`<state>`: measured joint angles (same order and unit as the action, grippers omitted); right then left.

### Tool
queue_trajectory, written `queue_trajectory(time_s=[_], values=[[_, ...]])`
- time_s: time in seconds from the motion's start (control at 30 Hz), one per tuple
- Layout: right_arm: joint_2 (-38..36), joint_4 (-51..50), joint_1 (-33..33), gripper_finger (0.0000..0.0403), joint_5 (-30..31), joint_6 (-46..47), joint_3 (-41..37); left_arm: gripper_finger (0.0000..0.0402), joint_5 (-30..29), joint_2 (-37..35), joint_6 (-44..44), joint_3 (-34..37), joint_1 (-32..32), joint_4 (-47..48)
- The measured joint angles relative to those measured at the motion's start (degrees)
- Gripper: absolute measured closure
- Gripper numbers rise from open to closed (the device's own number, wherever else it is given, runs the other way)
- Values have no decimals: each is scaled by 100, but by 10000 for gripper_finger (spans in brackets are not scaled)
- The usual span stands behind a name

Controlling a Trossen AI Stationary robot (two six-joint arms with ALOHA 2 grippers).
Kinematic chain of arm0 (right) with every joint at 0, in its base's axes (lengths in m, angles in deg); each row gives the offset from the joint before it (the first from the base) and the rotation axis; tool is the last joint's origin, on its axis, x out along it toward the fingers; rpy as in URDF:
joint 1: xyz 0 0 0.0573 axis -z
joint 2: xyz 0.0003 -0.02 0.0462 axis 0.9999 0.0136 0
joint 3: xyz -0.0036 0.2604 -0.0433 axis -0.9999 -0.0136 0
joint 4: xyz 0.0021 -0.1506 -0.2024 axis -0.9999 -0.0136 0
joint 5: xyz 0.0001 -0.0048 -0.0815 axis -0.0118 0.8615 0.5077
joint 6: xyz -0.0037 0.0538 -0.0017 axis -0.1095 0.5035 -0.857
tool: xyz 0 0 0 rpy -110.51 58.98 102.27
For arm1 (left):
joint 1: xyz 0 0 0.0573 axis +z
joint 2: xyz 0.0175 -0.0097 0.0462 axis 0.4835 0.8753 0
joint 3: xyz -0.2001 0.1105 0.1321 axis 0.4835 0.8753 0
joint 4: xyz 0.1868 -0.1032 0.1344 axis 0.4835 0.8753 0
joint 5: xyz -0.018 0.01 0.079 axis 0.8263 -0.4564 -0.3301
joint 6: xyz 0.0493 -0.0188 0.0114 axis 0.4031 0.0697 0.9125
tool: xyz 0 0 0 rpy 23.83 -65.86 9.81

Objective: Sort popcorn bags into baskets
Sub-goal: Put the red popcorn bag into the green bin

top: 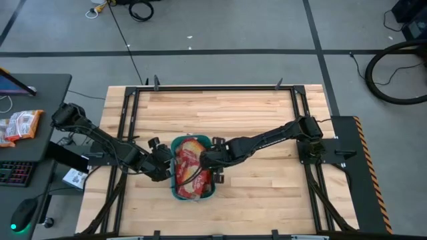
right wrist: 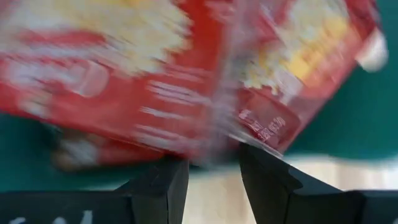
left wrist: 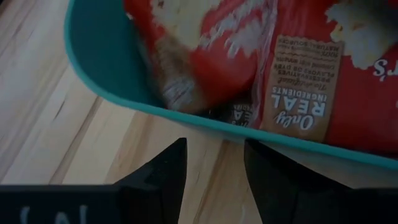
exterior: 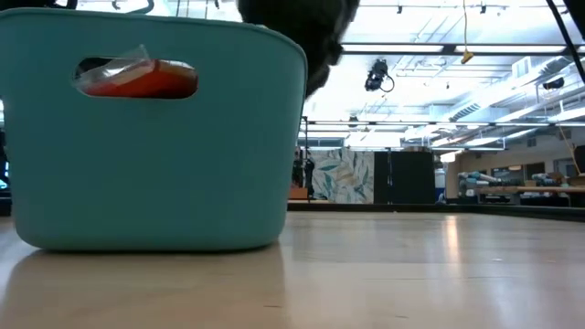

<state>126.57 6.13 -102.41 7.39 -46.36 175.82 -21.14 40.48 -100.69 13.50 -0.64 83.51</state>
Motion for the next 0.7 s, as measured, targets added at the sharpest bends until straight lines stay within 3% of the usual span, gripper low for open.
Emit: queue_trajectory(time_s=[0.37,0.7], values=[[260,1157,-186,255,-1403,-461,7,237,1,0,-2,0,0,-44],[-266,-242,-222,255,-510,-272,6,237,17,0,-4,0,0,-57]])
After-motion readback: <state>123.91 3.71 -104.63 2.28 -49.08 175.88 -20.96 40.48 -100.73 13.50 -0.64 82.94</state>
